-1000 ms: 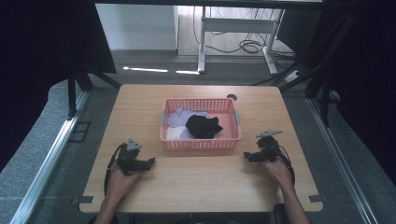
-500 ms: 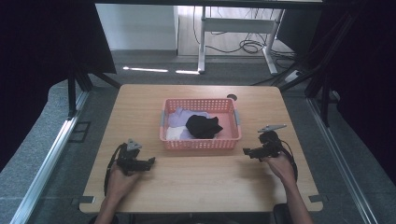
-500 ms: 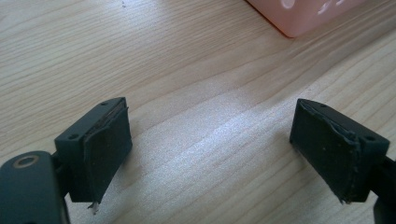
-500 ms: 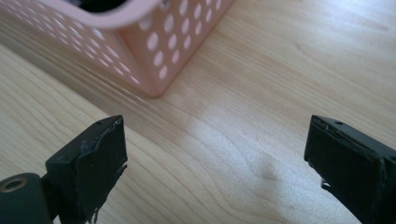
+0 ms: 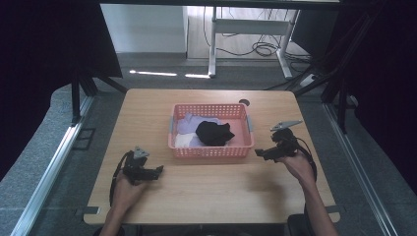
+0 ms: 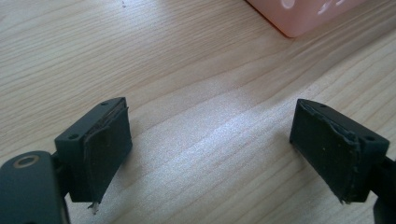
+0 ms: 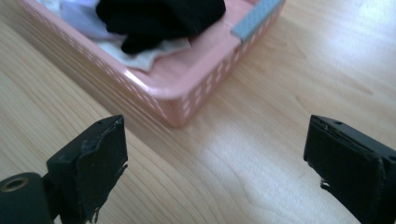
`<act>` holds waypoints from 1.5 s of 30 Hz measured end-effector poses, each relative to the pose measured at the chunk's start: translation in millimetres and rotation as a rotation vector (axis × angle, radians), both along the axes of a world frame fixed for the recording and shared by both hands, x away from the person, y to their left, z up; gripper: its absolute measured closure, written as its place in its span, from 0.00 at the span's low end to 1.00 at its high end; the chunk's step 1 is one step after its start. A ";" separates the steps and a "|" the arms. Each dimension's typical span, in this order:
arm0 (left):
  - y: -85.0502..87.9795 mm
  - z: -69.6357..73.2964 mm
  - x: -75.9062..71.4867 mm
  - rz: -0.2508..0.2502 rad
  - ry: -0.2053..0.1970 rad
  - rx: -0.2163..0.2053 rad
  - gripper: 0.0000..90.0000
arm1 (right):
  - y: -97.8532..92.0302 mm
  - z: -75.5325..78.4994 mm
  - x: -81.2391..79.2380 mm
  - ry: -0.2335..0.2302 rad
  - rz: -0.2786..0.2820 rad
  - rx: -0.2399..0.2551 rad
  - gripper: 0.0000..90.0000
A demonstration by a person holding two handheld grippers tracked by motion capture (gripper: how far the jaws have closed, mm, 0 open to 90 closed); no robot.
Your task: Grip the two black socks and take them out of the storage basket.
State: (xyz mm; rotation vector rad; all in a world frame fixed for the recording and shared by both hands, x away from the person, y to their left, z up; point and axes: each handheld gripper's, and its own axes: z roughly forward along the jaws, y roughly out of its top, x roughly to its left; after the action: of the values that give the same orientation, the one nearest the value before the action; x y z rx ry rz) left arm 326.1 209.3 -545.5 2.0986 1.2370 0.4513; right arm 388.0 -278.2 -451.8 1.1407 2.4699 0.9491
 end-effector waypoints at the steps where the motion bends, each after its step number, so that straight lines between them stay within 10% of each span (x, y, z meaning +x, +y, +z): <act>1: 0.0 0.0 0.0 0.000 0.000 0.000 0.14 | 1.1 3.7 1.4 0.000 0.004 0.000 0.08; 20: 0.4 0.0 0.2 -0.003 0.000 0.001 0.14 | 56.1 42.0 39.4 0.017 0.061 0.016 0.15; 45: 0.4 -0.1 0.2 -0.001 -0.001 -0.004 0.14 | 133.6 -8.5 97.4 0.180 0.128 -0.163 0.51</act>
State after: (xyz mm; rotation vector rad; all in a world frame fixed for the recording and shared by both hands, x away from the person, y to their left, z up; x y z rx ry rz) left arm 326.4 209.7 -545.6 2.0952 1.2354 0.4497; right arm 485.4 -144.6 -460.3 1.0675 2.7349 0.6869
